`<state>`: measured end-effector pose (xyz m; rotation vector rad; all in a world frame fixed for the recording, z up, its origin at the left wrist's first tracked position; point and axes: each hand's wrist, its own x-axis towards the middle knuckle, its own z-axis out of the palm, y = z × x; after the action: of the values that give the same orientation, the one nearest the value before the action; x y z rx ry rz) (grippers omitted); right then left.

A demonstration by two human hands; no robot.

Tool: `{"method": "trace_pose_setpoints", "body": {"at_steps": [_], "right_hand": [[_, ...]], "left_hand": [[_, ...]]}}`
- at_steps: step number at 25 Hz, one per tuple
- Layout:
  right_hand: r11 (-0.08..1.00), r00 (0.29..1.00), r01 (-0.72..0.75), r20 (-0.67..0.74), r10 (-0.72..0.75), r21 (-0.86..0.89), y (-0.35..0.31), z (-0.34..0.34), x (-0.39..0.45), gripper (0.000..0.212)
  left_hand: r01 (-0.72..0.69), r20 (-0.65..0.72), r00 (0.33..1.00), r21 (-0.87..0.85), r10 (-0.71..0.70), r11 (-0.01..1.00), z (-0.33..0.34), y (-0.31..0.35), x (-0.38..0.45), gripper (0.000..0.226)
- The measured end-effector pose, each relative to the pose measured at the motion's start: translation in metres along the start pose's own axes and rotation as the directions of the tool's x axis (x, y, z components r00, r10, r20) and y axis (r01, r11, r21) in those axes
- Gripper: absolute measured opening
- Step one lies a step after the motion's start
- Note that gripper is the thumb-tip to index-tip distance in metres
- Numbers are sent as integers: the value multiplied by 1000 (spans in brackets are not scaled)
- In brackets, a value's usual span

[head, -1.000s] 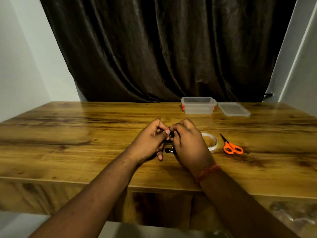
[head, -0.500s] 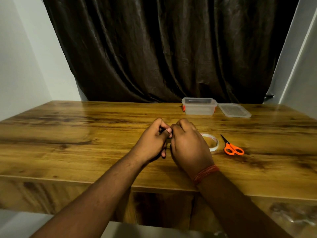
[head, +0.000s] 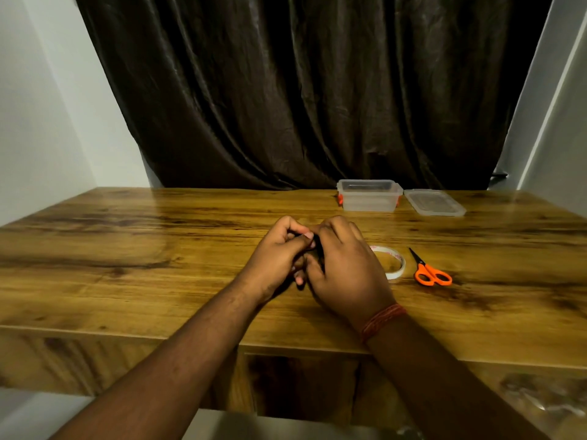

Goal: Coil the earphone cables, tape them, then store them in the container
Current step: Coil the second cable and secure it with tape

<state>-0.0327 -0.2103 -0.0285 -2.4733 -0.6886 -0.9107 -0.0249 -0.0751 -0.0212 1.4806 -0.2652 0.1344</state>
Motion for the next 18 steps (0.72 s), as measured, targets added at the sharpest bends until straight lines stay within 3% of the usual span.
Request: {"method": "trace_pose_setpoints", "body": {"at_steps": [2, 11, 18], "right_hand": [[1000, 1000, 8, 14, -9, 30, 0, 0, 0, 41], [967, 998, 1, 67, -19, 256, 6, 2, 1, 42], [968, 995, -1, 95, -23, 250, 7, -2, 1, 45]], "left_hand": [[5, 2, 1000, -50, -5, 999, -2, 0, 1, 6], [-13, 31, 999, 19, 12, 1000, -4, 1, -1, 19], [51, 39, 998, -91, -48, 994, -5, 5, -1, 14]]}}
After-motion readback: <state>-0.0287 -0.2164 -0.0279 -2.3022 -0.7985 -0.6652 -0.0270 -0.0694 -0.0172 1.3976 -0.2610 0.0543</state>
